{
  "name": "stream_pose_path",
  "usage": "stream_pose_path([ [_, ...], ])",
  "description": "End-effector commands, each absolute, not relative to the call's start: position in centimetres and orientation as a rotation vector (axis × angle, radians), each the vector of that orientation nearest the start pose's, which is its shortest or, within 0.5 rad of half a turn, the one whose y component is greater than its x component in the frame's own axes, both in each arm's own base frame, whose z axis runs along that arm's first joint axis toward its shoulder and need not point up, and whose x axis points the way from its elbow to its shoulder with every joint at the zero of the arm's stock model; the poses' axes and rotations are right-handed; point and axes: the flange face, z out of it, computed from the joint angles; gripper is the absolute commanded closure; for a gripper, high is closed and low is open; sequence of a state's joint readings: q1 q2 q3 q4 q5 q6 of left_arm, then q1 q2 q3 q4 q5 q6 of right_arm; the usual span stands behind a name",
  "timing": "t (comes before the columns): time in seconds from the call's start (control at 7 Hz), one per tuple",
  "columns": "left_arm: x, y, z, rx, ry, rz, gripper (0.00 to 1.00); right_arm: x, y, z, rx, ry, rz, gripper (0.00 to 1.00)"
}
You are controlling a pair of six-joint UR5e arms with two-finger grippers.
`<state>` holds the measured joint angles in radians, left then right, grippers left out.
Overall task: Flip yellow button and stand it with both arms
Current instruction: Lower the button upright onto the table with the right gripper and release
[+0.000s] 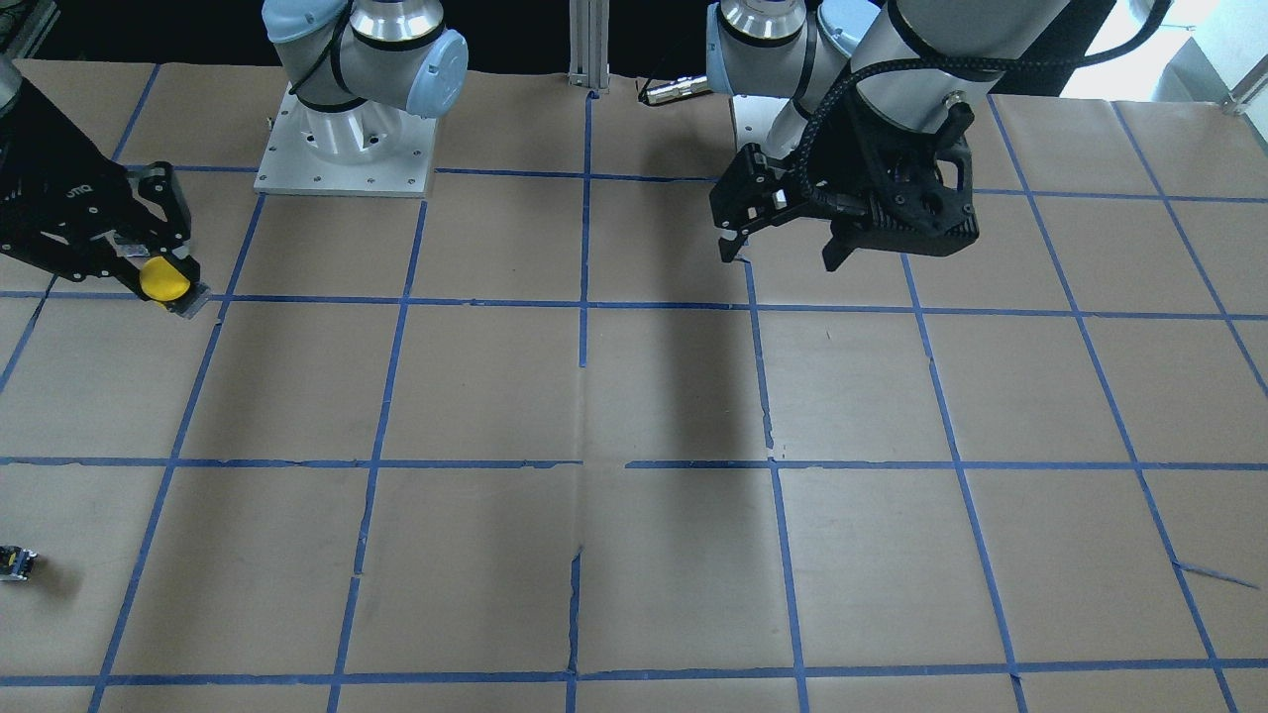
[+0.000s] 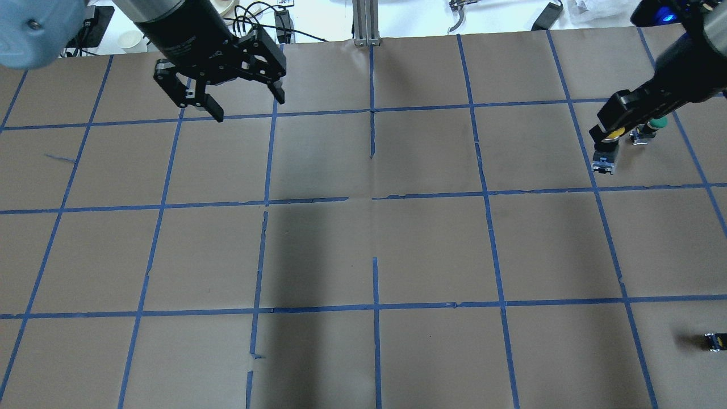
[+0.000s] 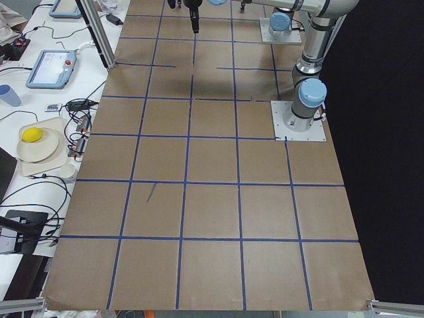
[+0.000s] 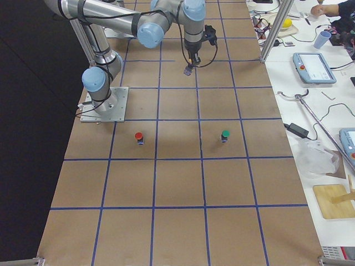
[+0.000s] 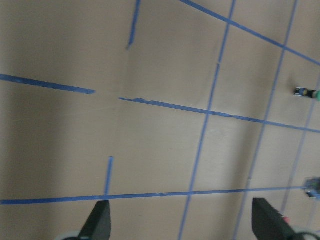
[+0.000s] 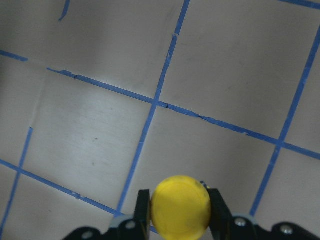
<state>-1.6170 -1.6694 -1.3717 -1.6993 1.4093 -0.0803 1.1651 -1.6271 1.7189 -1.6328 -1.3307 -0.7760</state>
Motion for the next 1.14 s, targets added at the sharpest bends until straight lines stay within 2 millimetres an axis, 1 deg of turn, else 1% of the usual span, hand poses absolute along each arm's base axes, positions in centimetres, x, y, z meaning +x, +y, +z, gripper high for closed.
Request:
stream_pose_path([
  [0.0,-15.5,-50.2,53.8,0.150,3.177,0.031,0.00,-12.5,-46.4,40.5,-0.713,2.842,-0.227,0.64],
  [0.14,-15.1,-49.1,54.8,0.161,3.141,0.005,0.00,-16.1,-44.8,38.5,-0.824,2.784,-0.297,0.64],
  [0.29,-14.5,-49.8,53.1,0.149,3.123,0.053,0.00,-19.5,-43.5,38.0,-0.846,2.747,-0.391,0.64],
  [0.43,-14.5,-50.9,51.0,0.128,3.108,0.077,0.00,-22.0,-42.7,37.3,-0.859,2.729,-0.432,0.64],
  [0.57,-15.2,-50.1,50.9,0.165,3.108,0.051,0.00,-23.9,-42.9,34.9,-0.912,2.675,-0.430,0.64],
  [0.71,-15.2,-49.8,51.1,0.165,3.106,0.046,0.00,-27.2,-42.5,31.6,-0.873,2.616,-0.460,0.64],
  [0.86,-15.2,-49.5,51.0,0.165,3.106,0.048,0.00,-29.3,-42.3,29.7,-0.862,2.585,-0.487,0.64],
  [1.0,-15.2,-49.3,50.9,0.163,3.110,0.053,0.00,-29.6,-42.3,28.4,-0.934,2.545,-0.495,0.64],
])
